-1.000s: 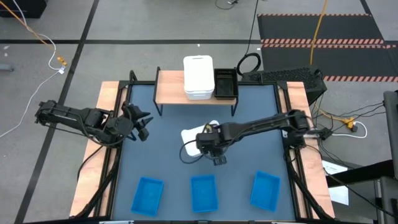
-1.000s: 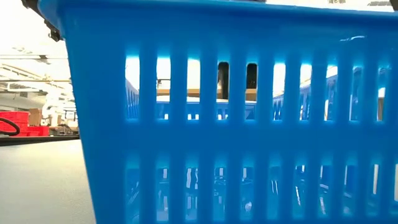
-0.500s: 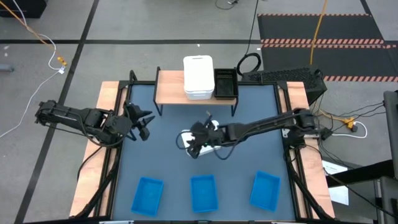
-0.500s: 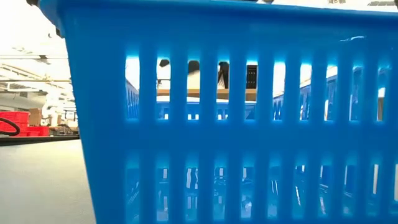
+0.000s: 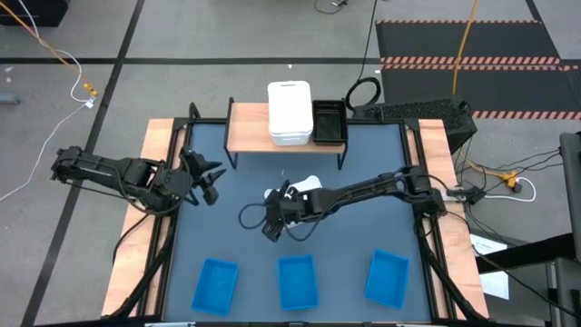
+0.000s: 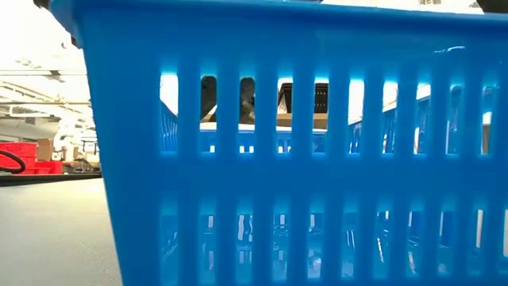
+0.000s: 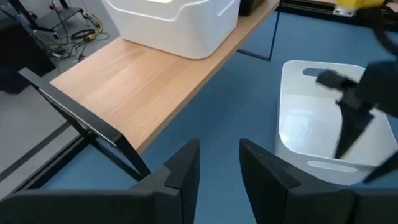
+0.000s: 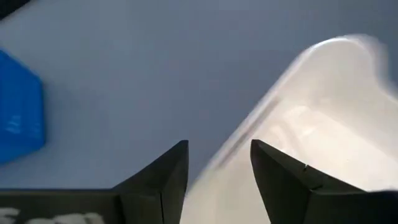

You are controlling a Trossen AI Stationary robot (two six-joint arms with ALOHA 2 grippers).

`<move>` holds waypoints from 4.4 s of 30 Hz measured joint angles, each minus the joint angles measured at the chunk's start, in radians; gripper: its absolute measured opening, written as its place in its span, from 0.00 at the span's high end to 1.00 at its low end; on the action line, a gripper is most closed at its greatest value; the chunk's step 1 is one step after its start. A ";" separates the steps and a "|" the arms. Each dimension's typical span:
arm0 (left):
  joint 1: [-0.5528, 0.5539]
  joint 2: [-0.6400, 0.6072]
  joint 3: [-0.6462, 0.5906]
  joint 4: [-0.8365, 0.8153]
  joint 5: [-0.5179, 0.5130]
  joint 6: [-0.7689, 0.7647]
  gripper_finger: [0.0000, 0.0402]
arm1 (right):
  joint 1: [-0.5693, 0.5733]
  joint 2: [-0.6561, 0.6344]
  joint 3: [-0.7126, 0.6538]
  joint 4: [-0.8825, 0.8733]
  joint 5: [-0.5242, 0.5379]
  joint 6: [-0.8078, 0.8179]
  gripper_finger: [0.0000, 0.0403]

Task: Stack baskets on shelf by color
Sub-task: Stack the white bin on the white bin on the shelf, then put the blue bin on the shelf

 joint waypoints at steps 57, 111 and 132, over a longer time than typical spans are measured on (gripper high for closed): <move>0.022 0.004 0.000 0.007 -0.053 -0.008 0.71 | -0.566 -0.228 0.621 -0.901 -0.110 -2.044 1.00; 0.081 0.037 0.000 0.002 -0.053 0.009 0.71 | -0.530 -0.305 0.502 -0.725 -0.154 -1.598 0.57; 0.078 0.043 0.000 0.007 0.003 0.010 0.71 | 0.220 -0.677 -0.409 -0.410 0.098 -0.214 0.73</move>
